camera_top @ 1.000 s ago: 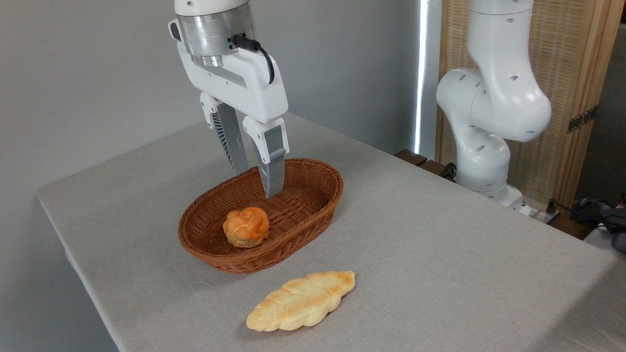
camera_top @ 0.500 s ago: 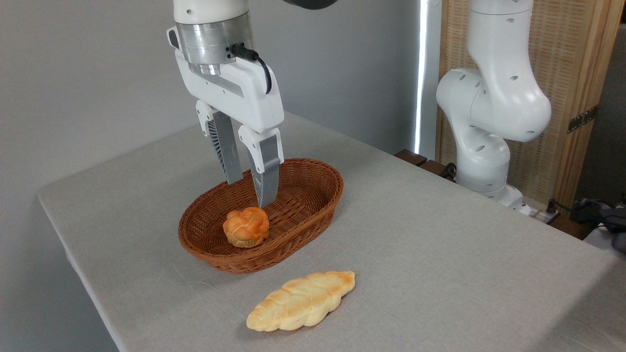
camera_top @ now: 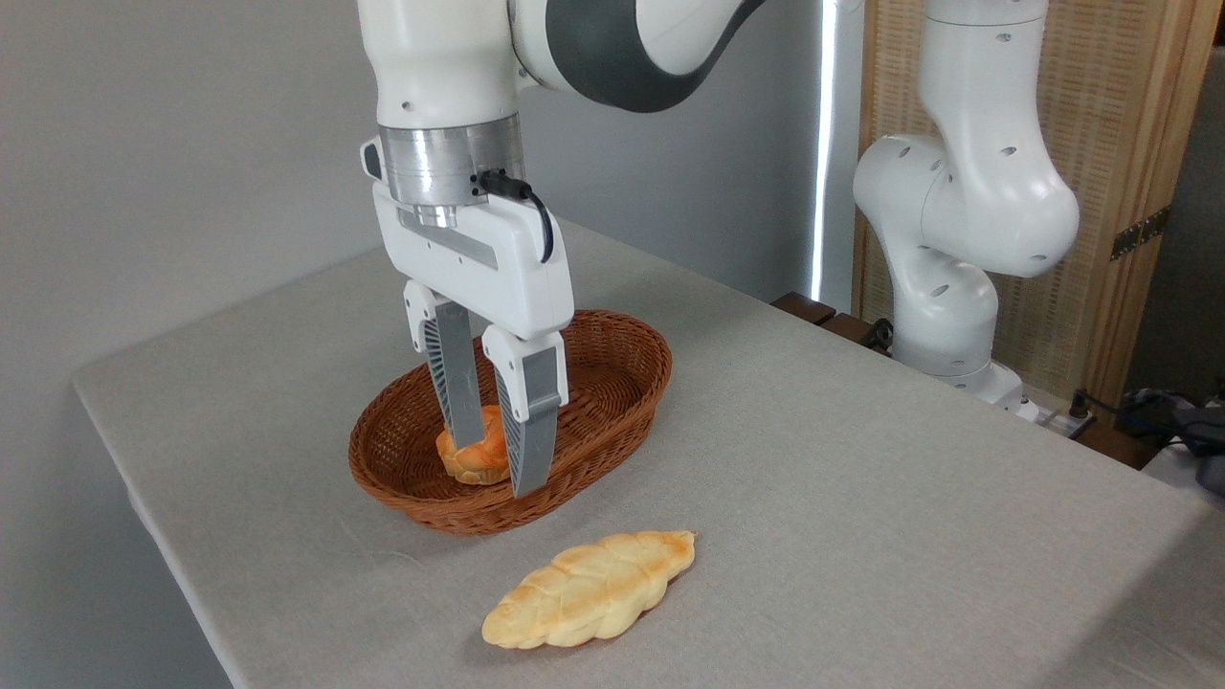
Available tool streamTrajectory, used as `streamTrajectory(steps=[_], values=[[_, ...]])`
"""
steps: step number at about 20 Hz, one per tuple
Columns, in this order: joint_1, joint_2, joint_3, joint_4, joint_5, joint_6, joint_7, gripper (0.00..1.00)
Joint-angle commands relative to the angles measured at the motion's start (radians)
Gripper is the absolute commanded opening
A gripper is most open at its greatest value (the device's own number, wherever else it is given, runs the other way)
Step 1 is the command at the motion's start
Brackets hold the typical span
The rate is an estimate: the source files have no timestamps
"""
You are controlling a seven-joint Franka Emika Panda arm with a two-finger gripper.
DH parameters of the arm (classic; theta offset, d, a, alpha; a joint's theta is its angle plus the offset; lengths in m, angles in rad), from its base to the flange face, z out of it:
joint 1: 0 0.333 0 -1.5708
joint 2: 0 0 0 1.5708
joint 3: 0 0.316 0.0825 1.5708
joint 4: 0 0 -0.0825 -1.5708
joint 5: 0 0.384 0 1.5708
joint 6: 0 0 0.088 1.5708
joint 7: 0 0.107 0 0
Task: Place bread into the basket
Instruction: 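Move the gripper to the braided leaf-shaped bread and lower onto it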
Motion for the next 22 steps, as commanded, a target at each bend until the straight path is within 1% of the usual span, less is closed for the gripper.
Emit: streamTrajectory(steps=[1,2,4,7,9,10,11,12,14,20,22], values=[[-0.001,-0.018,0.007,-0.063,0.022,0.049,0.116,1.0],[-0.001,-0.004,0.008,-0.066,0.022,0.051,0.137,1.0],[-0.001,0.023,0.011,-0.072,0.022,0.052,0.141,1.0],[0.001,0.058,0.014,-0.115,0.022,0.071,0.141,1.0],[0.001,0.085,0.016,-0.115,0.023,0.103,0.142,1.0],[0.001,0.098,0.026,-0.115,0.023,0.133,0.142,1.0],[0.001,0.105,0.046,-0.115,0.023,0.152,0.142,1.0],[0.001,0.108,0.051,-0.115,0.022,0.156,0.144,1.0],[0.001,0.111,0.054,-0.115,0.023,0.158,0.144,1.0],[0.001,0.175,0.057,-0.117,0.023,0.181,0.15,1.0],[0.01,0.184,0.057,-0.117,0.023,0.195,0.15,1.0]])
